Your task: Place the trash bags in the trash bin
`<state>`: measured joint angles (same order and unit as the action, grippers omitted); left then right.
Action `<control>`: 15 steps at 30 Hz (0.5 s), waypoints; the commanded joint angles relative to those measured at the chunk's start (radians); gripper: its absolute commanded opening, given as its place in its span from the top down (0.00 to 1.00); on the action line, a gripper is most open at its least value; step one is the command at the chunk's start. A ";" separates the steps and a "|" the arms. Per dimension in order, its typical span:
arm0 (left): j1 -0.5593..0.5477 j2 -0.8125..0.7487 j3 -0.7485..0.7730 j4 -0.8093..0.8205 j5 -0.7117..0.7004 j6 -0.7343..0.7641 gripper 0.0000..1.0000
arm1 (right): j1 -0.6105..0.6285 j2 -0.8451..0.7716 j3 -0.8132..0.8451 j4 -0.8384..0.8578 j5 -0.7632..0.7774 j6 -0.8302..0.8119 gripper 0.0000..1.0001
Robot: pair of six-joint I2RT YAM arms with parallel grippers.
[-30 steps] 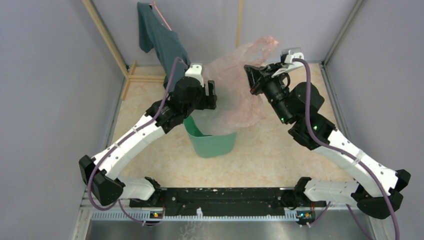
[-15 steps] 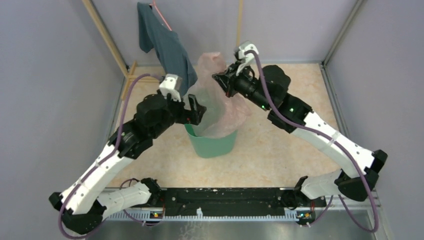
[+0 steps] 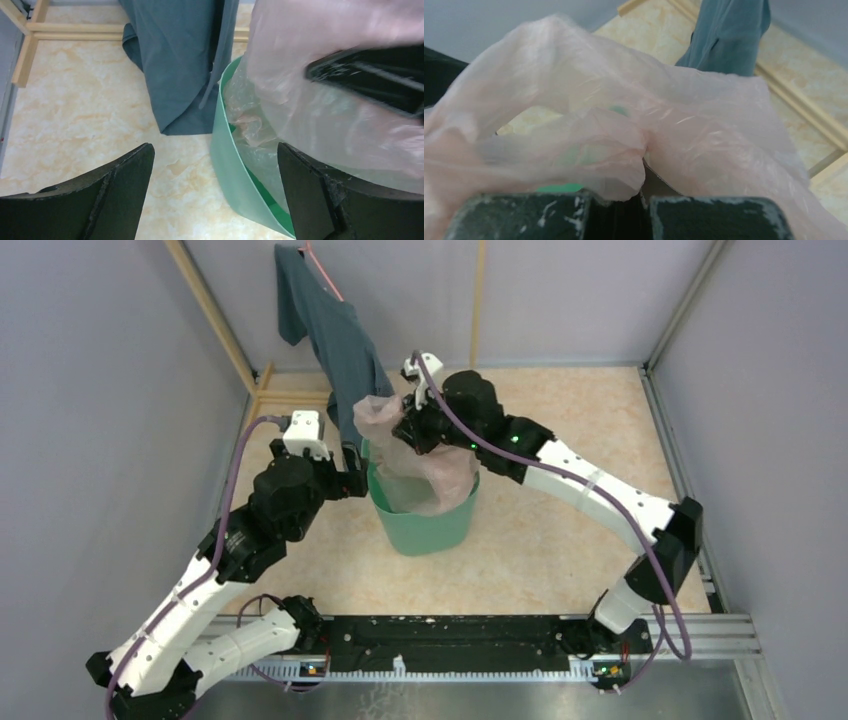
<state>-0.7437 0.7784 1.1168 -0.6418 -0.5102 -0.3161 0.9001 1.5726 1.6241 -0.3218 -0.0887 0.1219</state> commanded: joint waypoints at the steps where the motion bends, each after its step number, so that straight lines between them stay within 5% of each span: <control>1: 0.001 0.019 -0.006 0.012 -0.041 -0.015 0.01 | -0.003 0.114 0.029 0.001 0.038 0.117 1.00; 6: 0.001 0.002 -0.035 -0.009 -0.023 -0.041 0.01 | -0.003 0.191 0.044 -0.084 0.068 0.093 1.00; 15: 0.001 -0.015 -0.103 0.001 0.006 -0.088 0.01 | -0.004 0.265 -0.088 0.016 0.078 0.066 1.00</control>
<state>-0.7437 0.7612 1.0370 -0.6674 -0.5228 -0.3725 0.9001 1.7905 1.5421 -0.3649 -0.0345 0.2020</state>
